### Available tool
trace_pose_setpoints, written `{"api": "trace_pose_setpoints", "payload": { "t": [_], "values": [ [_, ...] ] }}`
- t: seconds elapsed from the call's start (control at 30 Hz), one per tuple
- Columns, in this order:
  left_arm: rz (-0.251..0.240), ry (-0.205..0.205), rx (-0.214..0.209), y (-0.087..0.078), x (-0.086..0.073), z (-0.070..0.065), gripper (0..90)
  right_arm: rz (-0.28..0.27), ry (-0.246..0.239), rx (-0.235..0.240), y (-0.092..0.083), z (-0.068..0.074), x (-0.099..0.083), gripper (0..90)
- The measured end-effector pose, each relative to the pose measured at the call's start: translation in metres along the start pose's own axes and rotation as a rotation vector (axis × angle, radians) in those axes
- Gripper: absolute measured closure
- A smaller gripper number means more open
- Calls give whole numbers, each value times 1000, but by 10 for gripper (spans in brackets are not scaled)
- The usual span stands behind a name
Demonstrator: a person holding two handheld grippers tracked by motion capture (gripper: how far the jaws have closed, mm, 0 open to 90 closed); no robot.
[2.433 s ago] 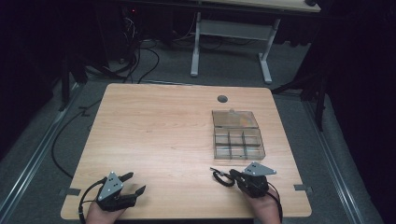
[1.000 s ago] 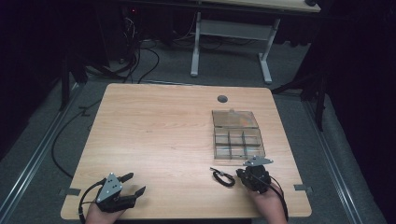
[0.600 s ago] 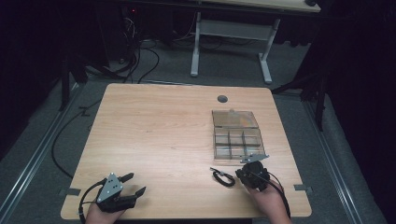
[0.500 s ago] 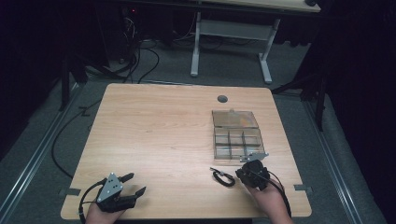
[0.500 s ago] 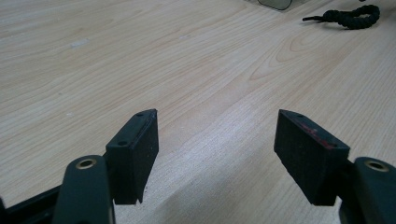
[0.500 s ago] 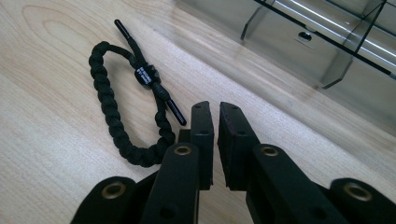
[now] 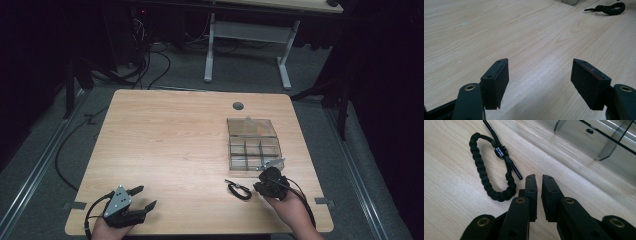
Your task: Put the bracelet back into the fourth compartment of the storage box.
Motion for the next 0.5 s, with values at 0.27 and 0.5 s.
{"api": "trace_pose_setpoints", "payload": {
  "t": [0.27,0.5],
  "values": [
    [8,4,-3,1,0,0,312,37,-27,9,-4,0,6,828],
    [4,0,-6,0,0,0,312,82,-68,16,-3,3,8,821]
  ]
}}
Point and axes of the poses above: each handheld gripper's, and its own axes: y roughly forward along the jaws, x roughly out of its top, z roughly to its left, the point moved 7 cm from there along y, roughly forward along the jaws, and after that the axes turned 11 degrees about -x, right-handed, at the moved point
